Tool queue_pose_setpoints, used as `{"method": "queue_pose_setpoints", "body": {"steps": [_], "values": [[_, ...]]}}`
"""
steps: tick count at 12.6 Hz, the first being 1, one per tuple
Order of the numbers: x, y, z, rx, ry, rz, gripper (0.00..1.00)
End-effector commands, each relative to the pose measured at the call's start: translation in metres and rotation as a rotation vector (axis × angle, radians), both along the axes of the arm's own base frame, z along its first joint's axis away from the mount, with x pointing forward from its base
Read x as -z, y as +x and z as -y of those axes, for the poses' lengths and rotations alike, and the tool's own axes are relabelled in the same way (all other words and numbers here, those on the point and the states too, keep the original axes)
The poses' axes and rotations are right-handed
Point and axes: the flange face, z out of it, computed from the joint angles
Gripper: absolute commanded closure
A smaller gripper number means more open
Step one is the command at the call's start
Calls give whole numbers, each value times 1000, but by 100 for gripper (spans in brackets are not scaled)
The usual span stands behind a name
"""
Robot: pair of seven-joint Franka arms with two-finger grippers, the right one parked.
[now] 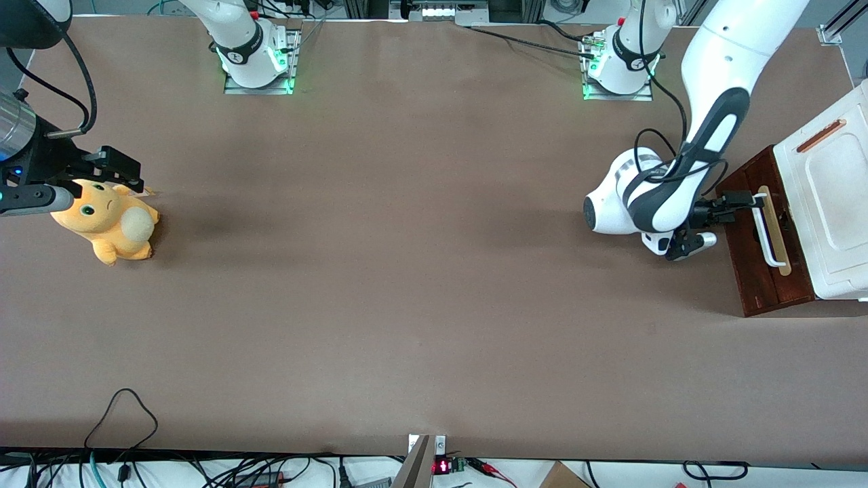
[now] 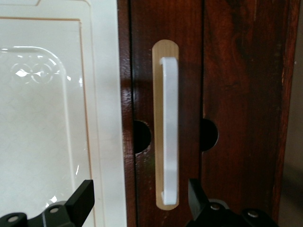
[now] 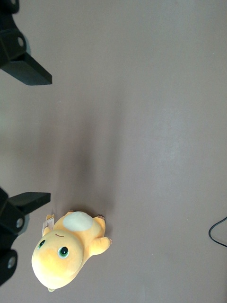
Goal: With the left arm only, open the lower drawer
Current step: 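Move the open left gripper down toward the drawer's white bar handle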
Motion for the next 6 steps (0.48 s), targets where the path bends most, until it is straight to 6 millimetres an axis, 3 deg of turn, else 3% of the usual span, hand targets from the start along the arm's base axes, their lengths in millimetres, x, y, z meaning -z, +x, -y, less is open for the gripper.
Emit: {"method": "queue_pose_setpoints", "body": {"steps": [1, 4, 6], "values": [[9, 5, -5, 33, 37, 13, 12], [14, 10, -17, 54, 39, 2, 13], [19, 13, -21, 67, 35, -1, 22]]}}
